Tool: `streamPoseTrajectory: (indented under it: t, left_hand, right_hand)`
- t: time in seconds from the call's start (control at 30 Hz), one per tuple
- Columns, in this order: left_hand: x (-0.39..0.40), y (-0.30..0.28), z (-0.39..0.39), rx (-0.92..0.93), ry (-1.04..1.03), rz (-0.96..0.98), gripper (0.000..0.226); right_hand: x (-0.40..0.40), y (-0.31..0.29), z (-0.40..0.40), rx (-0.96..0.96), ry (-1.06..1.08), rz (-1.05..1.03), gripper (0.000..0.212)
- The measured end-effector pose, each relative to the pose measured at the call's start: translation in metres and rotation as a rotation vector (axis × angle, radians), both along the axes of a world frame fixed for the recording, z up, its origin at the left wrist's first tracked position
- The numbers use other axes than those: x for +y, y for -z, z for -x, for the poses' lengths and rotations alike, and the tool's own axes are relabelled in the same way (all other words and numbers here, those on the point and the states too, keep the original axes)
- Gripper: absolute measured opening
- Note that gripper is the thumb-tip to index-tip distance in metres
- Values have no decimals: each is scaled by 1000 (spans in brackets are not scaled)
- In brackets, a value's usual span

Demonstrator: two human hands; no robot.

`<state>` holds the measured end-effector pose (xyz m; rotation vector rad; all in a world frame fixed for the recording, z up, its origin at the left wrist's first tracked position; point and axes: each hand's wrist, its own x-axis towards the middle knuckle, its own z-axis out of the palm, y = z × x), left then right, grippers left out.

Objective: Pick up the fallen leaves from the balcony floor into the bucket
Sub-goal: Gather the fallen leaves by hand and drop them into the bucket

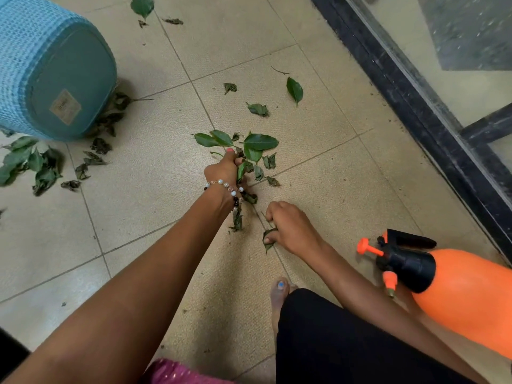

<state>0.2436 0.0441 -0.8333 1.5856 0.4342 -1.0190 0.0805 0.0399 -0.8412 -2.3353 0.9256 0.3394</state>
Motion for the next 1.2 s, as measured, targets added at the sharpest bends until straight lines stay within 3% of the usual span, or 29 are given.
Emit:
streamPoseTrajectory:
  t: [0.07, 0.17, 0.27, 0.43, 0.57, 0.67, 0.73, 0.93, 1.07, 1.13, 1.2]
  left_hand:
    - [2, -2, -4, 11, -22, -1, 31]
    - [7, -4, -11, 9, -47, -34, 28]
    - [11, -6, -18, 37, -98, -6, 27]
    - [15, 1, -22, 51, -114, 18, 30]
    - [17, 4, -23, 42, -114, 21, 31]
    - [18, 6, -23, 49, -116, 23, 32]
    - [18, 6, -21, 55, -114, 33, 32]
    - [19, 5, -18, 49, -118, 51, 31]
    - [21, 5, -25, 52, -139, 60, 30]
    - [23, 7, -30, 41, -148, 40, 30]
    - [27, 8, -34, 26, -146, 24, 30]
  right_hand:
    - [-1, 3, -1, -51, 100, -67, 28]
    - [-2, 5, -3, -105, 250, -135, 19]
    - [-11, 3, -6, -148, 352, -144, 17]
    - [-32, -9, -9, -299, 622, -328, 26]
    - [-29, -13, -19, -184, 506, -306, 16]
    - [-17, -13, -20, 32, 406, -131, 28]
    - [-7, -13, -16, 71, 368, -60, 33]
    - [-4, 3, -21, 80, 354, -47, 45]
    - [-11, 2, -20, 61, 330, -205, 28]
    - [-20, -5, -23, -65, 397, -282, 16]
    - [-25, -12, -31, -197, 365, -208, 11]
